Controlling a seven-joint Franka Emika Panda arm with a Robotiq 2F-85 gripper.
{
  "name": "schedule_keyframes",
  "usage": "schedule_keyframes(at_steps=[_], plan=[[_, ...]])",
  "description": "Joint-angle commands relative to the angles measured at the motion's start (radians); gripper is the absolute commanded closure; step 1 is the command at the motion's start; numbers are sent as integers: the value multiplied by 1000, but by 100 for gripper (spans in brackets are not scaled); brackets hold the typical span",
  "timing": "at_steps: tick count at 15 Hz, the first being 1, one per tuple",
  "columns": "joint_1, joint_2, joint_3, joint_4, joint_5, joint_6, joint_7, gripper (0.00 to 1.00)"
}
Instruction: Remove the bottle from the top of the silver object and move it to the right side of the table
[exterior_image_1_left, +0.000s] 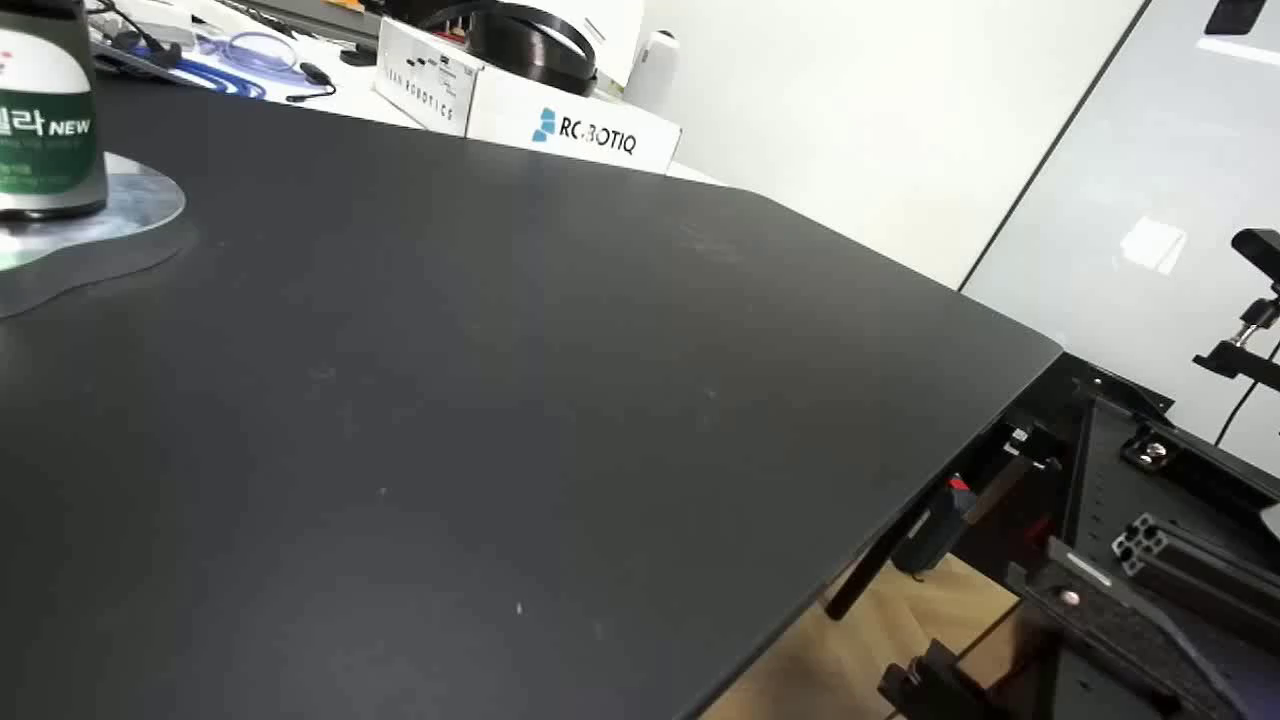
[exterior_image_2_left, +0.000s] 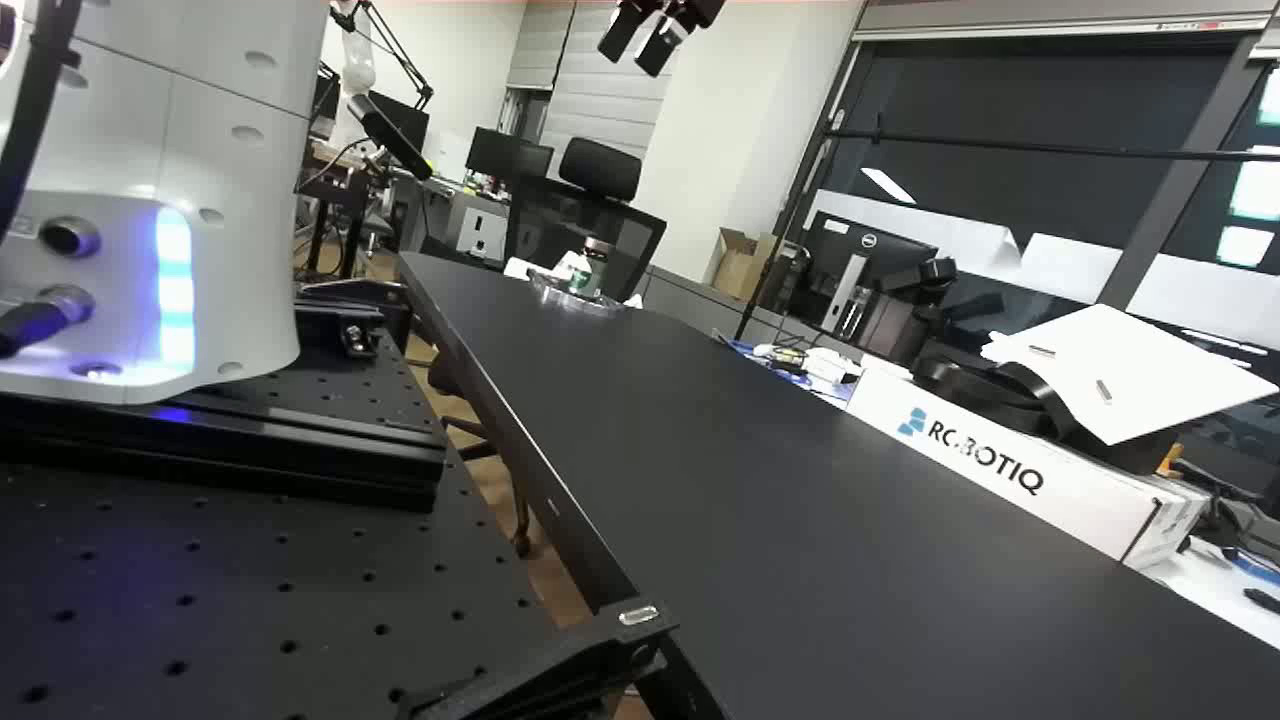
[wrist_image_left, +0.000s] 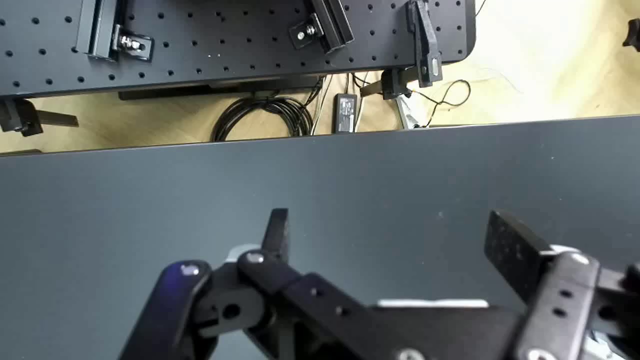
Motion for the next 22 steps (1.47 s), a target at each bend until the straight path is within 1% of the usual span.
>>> schedule_keyframes(at_steps=[1, 8, 10, 12, 15, 17, 19, 22], plan=[[-10, 1, 8, 2, 5, -3, -5, 0], [-8, -1, 11, 2, -4, 8, -18, 0], [-16, 11, 38, 18, -41, 91, -23, 0], [-16, 58, 58, 57, -79, 183, -23, 0], [-13, 183, 100, 139, -134, 340, 6, 0], [-6, 299, 146, 216, -169, 428, 42, 0], [-4, 409, 199, 298, -218, 479, 87, 0], [11, 569, 289, 412, -328, 496, 186, 0]])
